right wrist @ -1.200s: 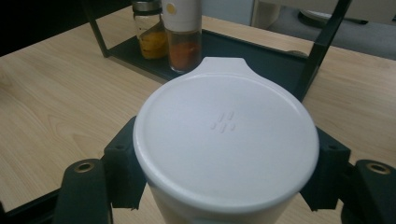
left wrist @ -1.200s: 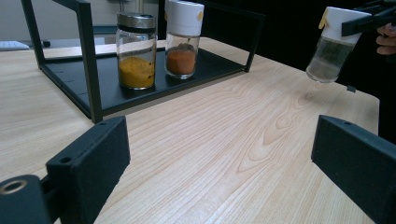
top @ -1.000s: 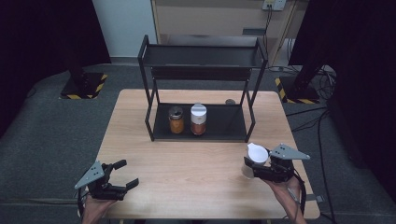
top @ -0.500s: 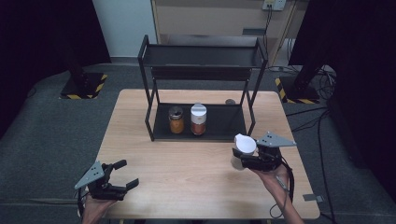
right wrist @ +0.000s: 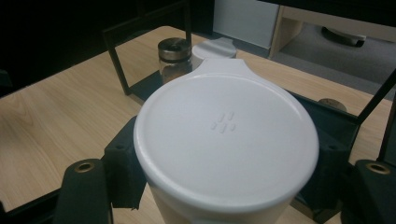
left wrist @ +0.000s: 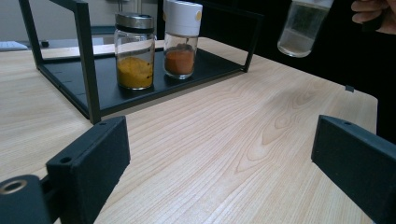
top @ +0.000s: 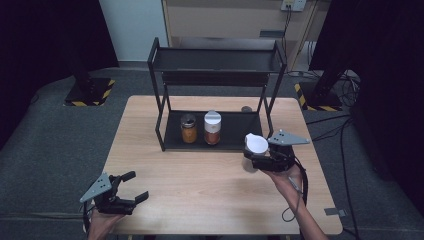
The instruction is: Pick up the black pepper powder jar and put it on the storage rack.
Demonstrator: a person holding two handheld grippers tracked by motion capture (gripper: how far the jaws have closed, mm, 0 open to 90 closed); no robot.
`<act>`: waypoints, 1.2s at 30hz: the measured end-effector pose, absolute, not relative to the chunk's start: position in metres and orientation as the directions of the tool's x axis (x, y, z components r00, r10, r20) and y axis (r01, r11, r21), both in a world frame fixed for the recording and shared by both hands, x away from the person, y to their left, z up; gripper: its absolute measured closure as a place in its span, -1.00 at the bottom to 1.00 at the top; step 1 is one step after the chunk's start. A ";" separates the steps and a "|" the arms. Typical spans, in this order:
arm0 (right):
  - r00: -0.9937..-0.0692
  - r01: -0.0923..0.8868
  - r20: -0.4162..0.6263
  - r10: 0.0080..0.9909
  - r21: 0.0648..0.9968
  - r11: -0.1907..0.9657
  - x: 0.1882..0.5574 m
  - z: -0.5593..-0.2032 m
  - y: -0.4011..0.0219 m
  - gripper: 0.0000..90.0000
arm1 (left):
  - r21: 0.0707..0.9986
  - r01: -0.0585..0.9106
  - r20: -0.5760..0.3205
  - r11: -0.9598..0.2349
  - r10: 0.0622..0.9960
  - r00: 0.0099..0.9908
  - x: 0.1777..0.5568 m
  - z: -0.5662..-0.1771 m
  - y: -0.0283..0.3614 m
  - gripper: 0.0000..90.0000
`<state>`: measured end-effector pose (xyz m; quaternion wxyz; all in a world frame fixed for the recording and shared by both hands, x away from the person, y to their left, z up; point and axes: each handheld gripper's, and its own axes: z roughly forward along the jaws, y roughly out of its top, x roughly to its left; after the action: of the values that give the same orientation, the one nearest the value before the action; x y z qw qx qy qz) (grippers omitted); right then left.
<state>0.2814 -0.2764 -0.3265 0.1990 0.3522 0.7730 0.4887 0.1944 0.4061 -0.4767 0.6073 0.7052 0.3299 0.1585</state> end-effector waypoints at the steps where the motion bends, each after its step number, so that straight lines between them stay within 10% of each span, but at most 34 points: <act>1: -0.673 0.348 0.035 0.739 0.897 0.274 0.283 -0.326 -0.276 -0.32 | 0.961 0.273 -0.177 -0.045 0.658 0.732 0.195 -0.477 0.406 -0.91; 36: -0.599 0.368 0.018 0.801 0.894 0.256 0.336 -0.312 -0.246 -0.32 | 0.961 0.275 -0.183 -0.037 0.659 0.729 0.194 -0.477 0.407 -0.93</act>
<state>0.3364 -0.2459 -0.3119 0.2286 0.3853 0.7587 0.4730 0.1942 0.4068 -0.4773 0.6091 0.7027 0.3323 0.1576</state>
